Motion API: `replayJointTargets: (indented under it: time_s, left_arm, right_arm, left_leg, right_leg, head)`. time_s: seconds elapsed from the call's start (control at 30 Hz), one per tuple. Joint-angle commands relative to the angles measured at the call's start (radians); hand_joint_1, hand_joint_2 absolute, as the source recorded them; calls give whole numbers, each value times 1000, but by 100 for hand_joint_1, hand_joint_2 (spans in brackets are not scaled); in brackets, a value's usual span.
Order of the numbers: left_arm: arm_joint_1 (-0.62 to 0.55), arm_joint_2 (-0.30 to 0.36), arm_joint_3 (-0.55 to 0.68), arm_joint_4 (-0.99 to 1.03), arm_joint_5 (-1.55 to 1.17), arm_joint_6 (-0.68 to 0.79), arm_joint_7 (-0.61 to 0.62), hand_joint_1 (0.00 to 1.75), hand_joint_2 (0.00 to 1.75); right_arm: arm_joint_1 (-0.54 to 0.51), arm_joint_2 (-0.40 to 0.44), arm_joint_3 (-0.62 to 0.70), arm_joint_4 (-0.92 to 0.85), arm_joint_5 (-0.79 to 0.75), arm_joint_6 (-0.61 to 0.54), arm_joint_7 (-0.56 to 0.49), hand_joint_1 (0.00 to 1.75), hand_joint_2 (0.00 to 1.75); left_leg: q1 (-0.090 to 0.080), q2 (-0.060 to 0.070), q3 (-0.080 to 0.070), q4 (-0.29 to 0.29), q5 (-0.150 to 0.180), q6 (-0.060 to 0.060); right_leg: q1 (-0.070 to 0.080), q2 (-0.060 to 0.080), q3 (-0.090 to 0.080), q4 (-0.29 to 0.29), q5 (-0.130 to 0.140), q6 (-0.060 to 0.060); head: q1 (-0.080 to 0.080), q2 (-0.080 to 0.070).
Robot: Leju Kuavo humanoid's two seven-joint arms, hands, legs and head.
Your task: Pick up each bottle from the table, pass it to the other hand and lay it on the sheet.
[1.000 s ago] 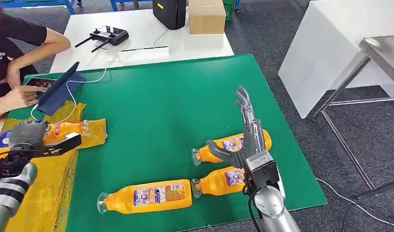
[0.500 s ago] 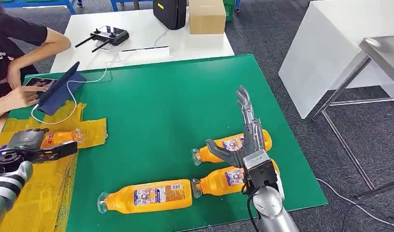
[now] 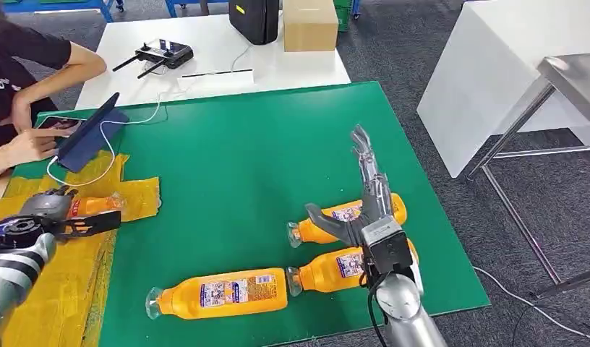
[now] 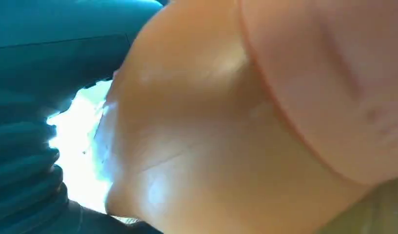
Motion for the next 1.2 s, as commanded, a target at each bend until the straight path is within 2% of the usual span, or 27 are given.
replayJointTargets:
  time_s: [0.03,0.3,1.2]
  left_arm:
    - [-57,-24,-18,80,48,-18,-67,0,175]
    - [-89,37,-37,-21,133,-50,-131,0,175]
    - [-82,39,-43,-31,154,-36,-132,0,175]
  right_arm:
    - [-26,-11,-12,80,-4,-4,0,0,175]
    - [-14,-15,-20,79,2,-5,-2,0,175]
    - [-12,-14,-21,79,4,-5,-2,0,175]
  left_leg:
    - [1,-4,2,0,0,-1]
    - [2,-3,0,1,0,-1]
    - [3,-4,2,1,-1,-2]
  right_leg:
    - [1,0,3,-1,0,0]
    - [1,0,1,-1,0,0]
    - [3,0,4,0,-1,-1]
  head:
    - [0,0]
    - [0,0]
    - [0,0]
